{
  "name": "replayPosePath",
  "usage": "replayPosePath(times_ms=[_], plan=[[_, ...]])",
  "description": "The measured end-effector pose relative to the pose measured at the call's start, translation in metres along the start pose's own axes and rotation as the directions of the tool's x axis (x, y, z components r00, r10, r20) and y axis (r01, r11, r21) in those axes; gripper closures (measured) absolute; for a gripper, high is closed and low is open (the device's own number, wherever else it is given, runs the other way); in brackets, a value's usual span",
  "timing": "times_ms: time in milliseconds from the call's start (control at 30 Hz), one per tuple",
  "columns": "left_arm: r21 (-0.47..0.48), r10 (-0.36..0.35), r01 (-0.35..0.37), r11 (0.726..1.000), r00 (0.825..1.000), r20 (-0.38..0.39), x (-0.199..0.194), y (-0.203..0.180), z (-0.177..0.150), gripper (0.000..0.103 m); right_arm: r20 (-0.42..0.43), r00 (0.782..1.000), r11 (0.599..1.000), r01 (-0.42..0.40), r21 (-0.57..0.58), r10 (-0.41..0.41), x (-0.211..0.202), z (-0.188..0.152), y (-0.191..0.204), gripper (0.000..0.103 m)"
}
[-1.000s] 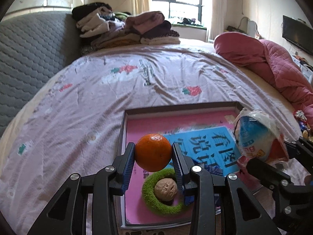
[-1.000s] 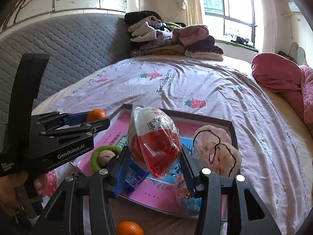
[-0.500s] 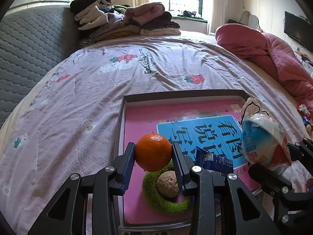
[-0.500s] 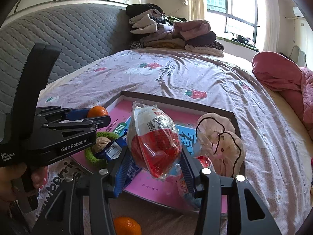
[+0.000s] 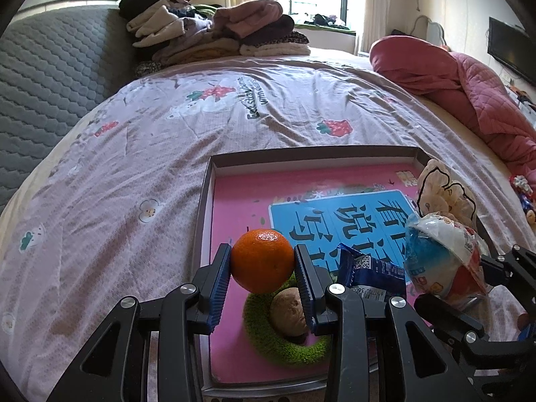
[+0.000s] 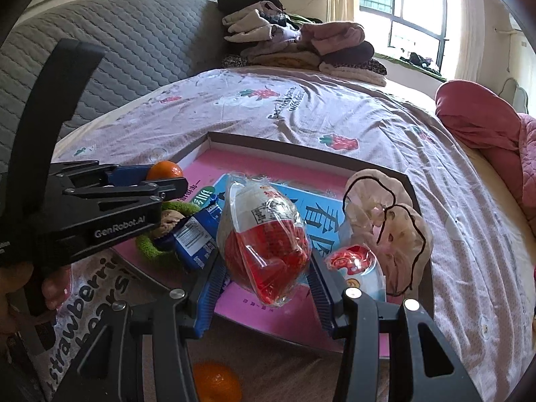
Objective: Organize objects
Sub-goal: 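Release the mandarin into the box with the left tool while the right tool releases the candy bag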
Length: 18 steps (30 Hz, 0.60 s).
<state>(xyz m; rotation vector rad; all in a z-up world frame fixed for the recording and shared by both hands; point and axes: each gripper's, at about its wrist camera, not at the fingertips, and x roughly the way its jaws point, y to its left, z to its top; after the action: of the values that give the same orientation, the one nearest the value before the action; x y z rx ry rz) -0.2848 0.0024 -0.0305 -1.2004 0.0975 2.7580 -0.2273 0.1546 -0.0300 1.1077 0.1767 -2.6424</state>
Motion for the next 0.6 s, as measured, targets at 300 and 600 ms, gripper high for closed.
replayPosePath(times_ms=[300, 600], plan=[[0.015, 0.003, -0.003, 1.0, 1.0, -0.01, 0.005, -0.004, -0.002, 0.065, -0.025, 1.0, 1.0, 0.017, -0.003, -0.017, 0.007, -0.004, 0.0, 0.053], [0.014, 0.004, -0.004, 1.0, 1.0, -0.014, 0.01, -0.004, -0.004, 0.064, -0.058, 0.998, 0.999, 0.028, 0.025, -0.026, 0.016, -0.009, -0.007, 0.053]])
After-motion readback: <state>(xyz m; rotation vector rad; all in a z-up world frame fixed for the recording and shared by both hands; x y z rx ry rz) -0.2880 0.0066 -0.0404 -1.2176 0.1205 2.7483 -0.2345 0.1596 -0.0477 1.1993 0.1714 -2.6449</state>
